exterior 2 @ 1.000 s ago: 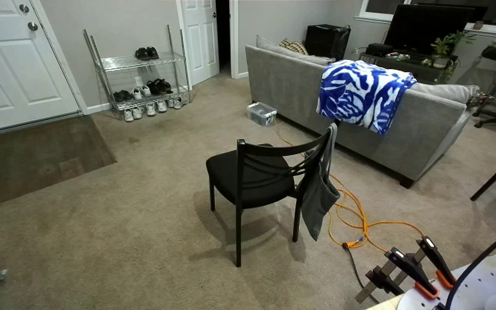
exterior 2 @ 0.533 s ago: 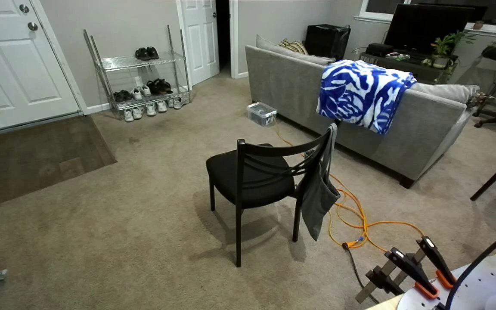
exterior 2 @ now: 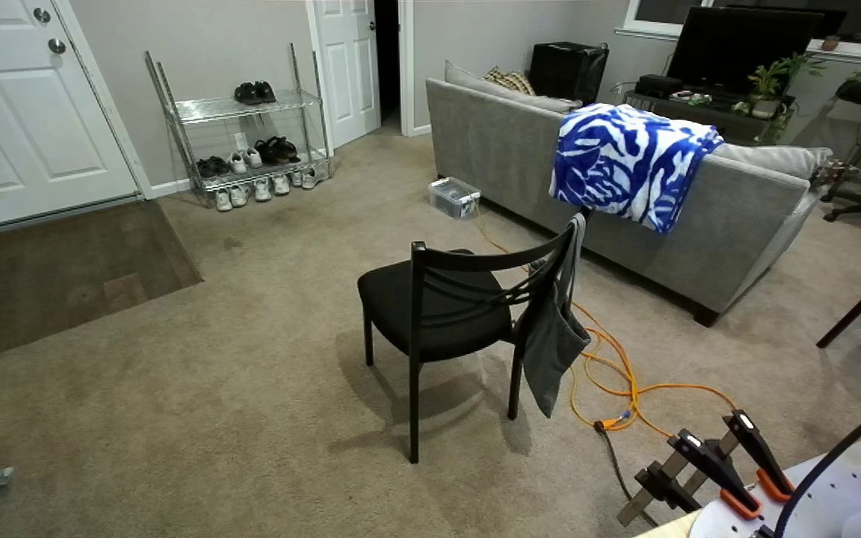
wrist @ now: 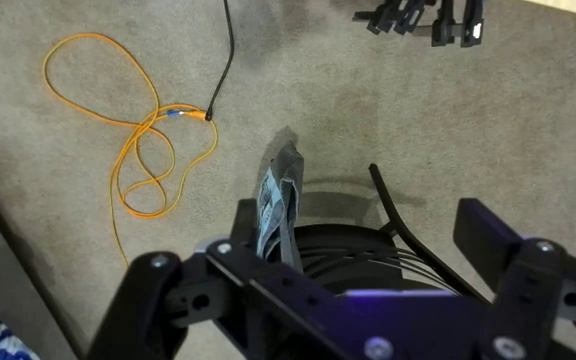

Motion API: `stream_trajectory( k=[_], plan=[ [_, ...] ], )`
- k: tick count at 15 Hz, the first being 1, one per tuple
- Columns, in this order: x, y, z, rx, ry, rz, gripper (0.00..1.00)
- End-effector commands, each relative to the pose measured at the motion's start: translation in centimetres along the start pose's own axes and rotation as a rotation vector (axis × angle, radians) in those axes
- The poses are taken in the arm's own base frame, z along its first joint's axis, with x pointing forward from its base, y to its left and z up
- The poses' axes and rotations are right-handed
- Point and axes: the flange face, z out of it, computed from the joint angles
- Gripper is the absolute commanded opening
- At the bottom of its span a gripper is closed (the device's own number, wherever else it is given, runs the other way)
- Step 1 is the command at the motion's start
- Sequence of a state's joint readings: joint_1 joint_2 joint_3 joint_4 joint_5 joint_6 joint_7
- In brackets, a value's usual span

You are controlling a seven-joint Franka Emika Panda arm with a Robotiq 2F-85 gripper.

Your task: Move the bag from the right side of the chair to the left side

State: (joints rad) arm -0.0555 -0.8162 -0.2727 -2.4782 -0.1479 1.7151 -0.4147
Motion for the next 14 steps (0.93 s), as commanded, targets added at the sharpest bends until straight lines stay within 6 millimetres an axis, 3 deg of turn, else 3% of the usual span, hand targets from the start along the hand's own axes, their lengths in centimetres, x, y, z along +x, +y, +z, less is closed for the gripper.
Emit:
stream_trajectory(
  k=[1,7,14],
  plan=[
    [2.6,2.7,1.6,-0.035,0.013,-0.161,1.0],
    [8.1,6.4,4.6,-0.043,0.028,-0.343,1.0],
    [12.4,6.7,7.6,-0.072,-0.052,-0.513,1.0]
  ],
)
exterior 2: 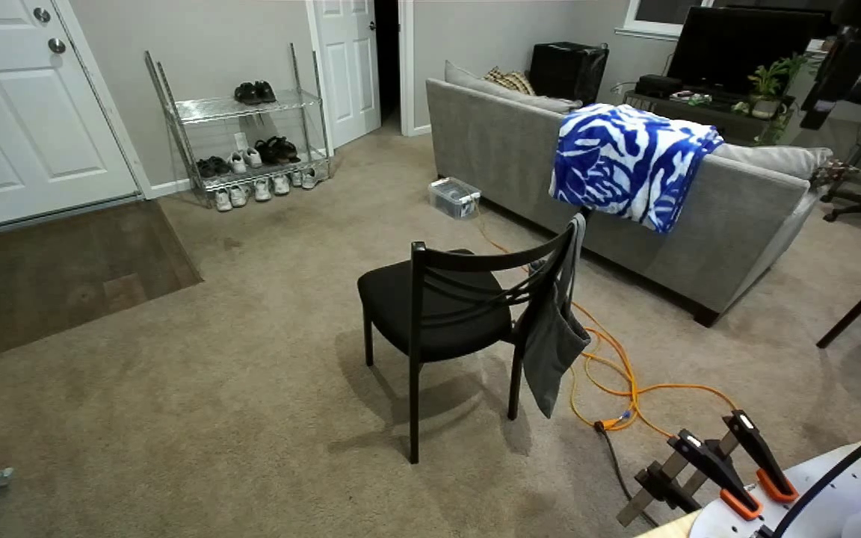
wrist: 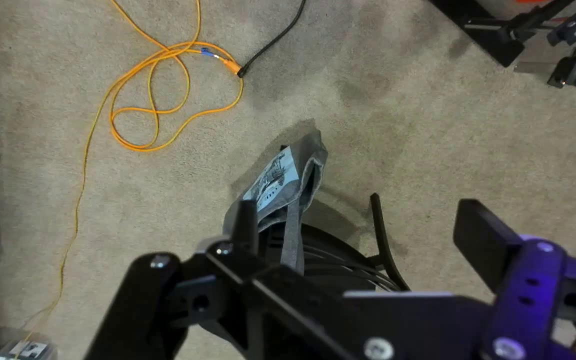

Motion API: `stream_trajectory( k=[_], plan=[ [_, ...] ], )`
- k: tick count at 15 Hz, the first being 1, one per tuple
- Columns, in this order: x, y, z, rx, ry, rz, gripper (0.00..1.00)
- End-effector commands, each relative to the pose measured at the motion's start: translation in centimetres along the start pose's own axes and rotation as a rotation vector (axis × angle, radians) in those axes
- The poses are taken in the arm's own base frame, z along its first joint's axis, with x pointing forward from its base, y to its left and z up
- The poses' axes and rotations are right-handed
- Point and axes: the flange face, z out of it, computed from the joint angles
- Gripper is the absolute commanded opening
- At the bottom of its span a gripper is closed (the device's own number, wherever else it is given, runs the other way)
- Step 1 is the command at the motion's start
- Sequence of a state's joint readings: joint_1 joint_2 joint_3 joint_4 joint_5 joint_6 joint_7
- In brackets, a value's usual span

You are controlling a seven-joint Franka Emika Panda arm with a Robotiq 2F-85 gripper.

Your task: Move the bag from the right side of the chair to the left side

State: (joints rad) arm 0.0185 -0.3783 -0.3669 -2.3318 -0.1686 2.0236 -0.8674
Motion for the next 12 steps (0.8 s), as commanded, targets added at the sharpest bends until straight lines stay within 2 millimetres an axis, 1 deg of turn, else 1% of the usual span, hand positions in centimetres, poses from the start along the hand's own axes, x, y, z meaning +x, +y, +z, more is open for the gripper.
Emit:
stream_trajectory(
  k=[1,2,3,5,12],
  plan=[
    [1.51,0.96,0.86,-0.004,-0.028,-0.108,1.0],
    [1.38,1.03,0.94,-0.003,-0.039,-0.109,1.0],
    [1.36,0.37,0.89,0.005,-0.032,-0.071,1.0],
    [1.56,0.56,1.18,0.007,-0.041,-0.083,1.0],
    [1.51,0.69,1.1,0.005,-0.041,-0.083,1.0]
  ],
)
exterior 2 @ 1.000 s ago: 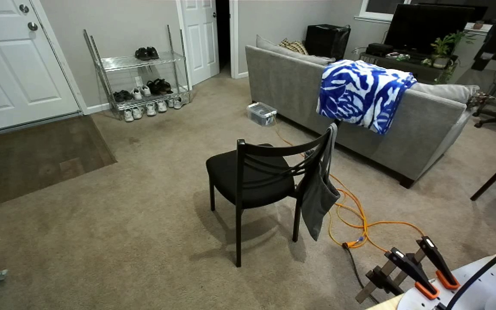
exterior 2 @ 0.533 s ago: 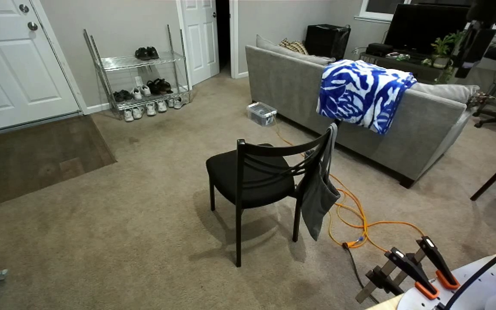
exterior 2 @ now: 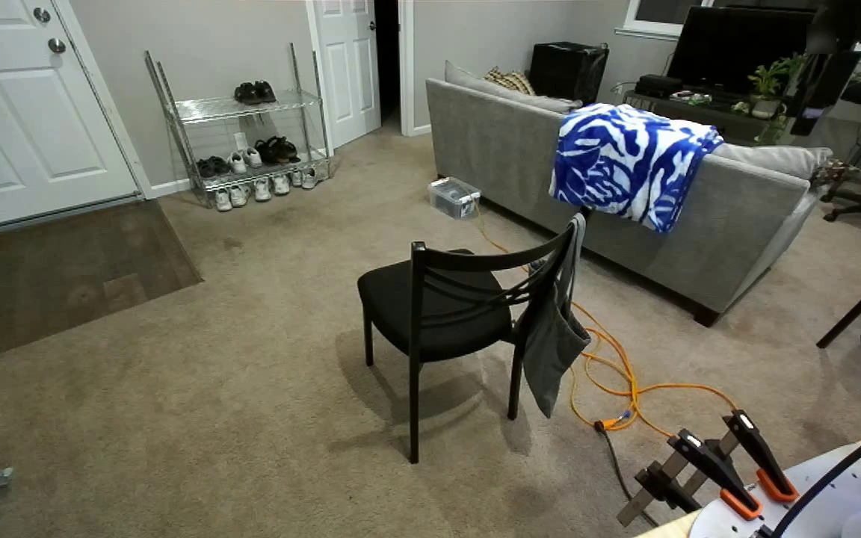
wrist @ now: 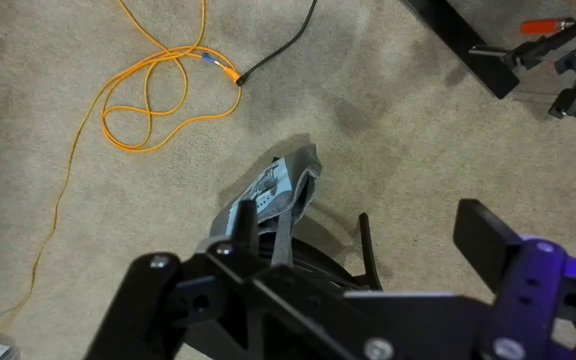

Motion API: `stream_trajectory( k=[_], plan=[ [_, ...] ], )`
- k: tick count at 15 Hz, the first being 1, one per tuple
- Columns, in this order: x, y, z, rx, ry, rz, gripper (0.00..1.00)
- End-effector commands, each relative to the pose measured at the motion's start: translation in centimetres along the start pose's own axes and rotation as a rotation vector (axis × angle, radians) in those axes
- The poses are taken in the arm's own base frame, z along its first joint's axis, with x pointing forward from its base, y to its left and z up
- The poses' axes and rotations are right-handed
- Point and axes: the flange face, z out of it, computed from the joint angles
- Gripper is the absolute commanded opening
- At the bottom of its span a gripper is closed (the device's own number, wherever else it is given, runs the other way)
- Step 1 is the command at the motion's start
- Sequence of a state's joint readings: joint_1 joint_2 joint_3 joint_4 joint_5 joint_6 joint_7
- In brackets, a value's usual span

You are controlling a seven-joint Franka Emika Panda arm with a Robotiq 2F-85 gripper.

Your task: Move the bag from the right side of the chair to the left side

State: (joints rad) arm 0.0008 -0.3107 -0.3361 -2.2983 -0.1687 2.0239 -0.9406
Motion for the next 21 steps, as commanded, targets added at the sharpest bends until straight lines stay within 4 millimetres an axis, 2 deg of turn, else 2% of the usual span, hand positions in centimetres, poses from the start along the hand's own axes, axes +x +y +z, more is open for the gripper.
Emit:
stream_trajectory(
  k=[1,4,6,9,14,18,21],
  plan=[
    [0.0,0.0,0.0,0.001,0.0,0.0,1.0],
    [1.6,0.2,1.4,0.005,-0.028,-0.058,1.0],
    [3.3,0.4,2.7,0.018,-0.042,-0.127,1.0],
    [6.4,0.9,5.0,0.033,-0.062,-0.297,1.0],
    [11.9,1.0,7.5,-0.015,-0.091,-0.568,1.0],
    [16.4,0.3,7.5,-0.09,-0.11,-0.759,1.0],
    [20.0,0.1,6.4,-0.185,-0.095,-0.878,1.0]
  ],
)
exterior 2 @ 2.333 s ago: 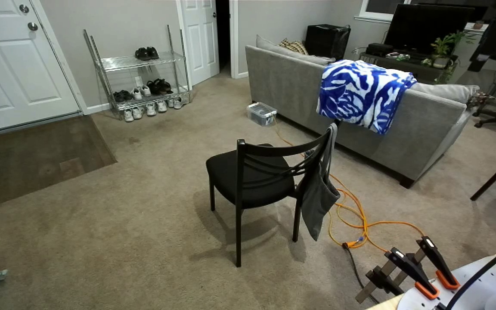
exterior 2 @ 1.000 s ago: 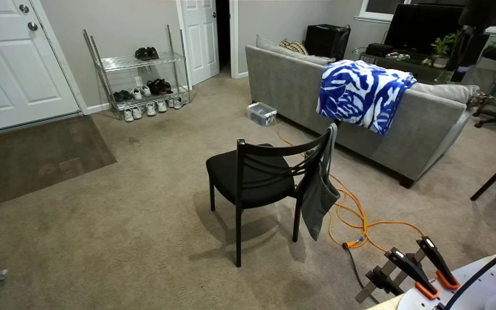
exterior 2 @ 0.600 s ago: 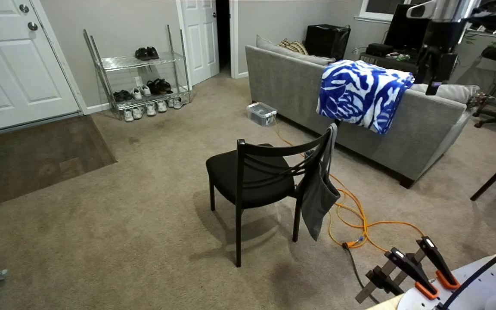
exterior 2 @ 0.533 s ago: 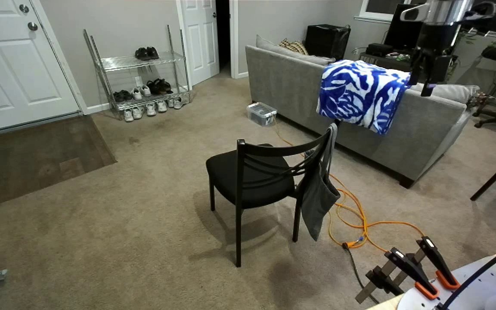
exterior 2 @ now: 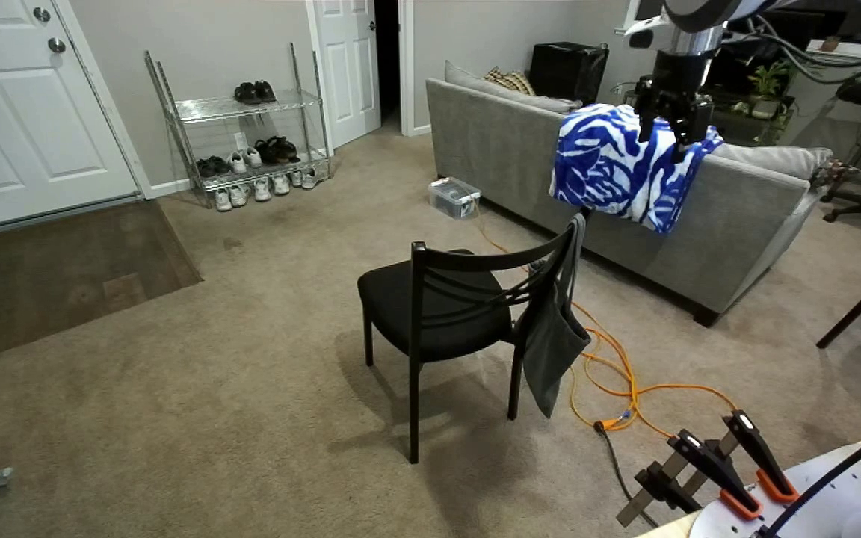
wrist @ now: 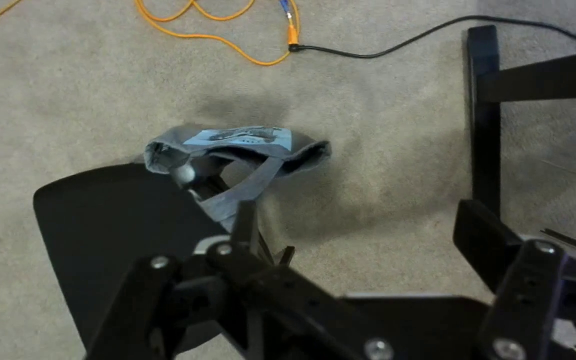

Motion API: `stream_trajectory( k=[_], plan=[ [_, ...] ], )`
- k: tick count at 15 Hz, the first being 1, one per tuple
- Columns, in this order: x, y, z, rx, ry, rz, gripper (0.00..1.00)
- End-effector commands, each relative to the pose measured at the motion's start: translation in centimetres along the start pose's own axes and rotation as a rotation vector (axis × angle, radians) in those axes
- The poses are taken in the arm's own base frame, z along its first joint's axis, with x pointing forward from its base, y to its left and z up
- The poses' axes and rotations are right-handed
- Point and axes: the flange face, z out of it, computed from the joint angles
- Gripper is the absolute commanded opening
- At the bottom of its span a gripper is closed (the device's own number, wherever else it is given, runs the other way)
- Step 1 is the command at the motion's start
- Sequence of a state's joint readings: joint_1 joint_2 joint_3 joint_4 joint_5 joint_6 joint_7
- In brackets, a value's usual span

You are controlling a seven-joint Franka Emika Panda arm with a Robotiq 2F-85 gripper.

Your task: Move the bag from the right side of the chair to the left side

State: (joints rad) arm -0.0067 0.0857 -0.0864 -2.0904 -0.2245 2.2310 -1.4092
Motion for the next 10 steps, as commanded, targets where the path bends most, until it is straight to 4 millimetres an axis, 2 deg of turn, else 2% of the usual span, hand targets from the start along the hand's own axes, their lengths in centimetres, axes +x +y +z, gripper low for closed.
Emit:
stream_trajectory(
  k=[1,5,10],
  plan=[
    [2.4,2.9,-1.3,-0.115,-0.019,-0.152,1.0],
    [4.9,4.8,-1.7,-0.181,0.017,-0.243,1.0],
    [5.7,4.8,-1.1,-0.15,0.026,-0.22,1.0]
  ],
)
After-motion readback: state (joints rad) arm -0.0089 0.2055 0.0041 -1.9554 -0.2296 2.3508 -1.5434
